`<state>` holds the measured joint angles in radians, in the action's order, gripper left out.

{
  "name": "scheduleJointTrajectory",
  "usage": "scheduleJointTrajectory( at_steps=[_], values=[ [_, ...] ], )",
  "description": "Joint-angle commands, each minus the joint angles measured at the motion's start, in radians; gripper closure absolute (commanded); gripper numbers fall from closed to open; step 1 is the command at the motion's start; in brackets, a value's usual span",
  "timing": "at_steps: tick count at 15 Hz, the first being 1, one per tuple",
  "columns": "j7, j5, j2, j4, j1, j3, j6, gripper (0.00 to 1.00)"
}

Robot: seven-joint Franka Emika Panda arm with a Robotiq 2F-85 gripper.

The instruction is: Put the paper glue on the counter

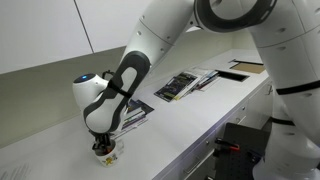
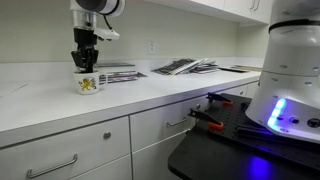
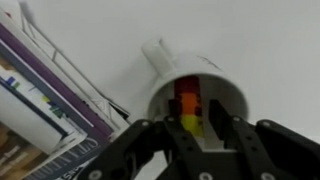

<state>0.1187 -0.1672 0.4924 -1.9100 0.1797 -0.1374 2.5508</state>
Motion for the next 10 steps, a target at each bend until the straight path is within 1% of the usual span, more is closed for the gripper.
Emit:
scheduleJointTrajectory(
  at_steps=[1, 2, 3, 4, 6, 9, 10],
  values=[
    [0.018, -0.021, 0.018, 0.013, 0.004, 0.006, 0.031, 0.28],
    [0.019, -0.020, 0.022, 0.015, 0.003, 0.004, 0.032, 0.25],
    [0.018, -0.020, 0.027, 0.017, 0.003, 0.005, 0.033, 0.26],
    [0.018, -0.020, 0.032, 0.021, 0.004, 0.005, 0.032, 0.49],
    [0.016, -0.023, 0.045, 0.036, 0.006, 0.007, 0.028, 0.53],
    [0.011, -0.034, 0.065, 0.054, 0.013, 0.014, 0.031, 0.75],
    [0.009, -0.040, 0.071, 0.061, 0.016, 0.016, 0.031, 0.84]
  ],
)
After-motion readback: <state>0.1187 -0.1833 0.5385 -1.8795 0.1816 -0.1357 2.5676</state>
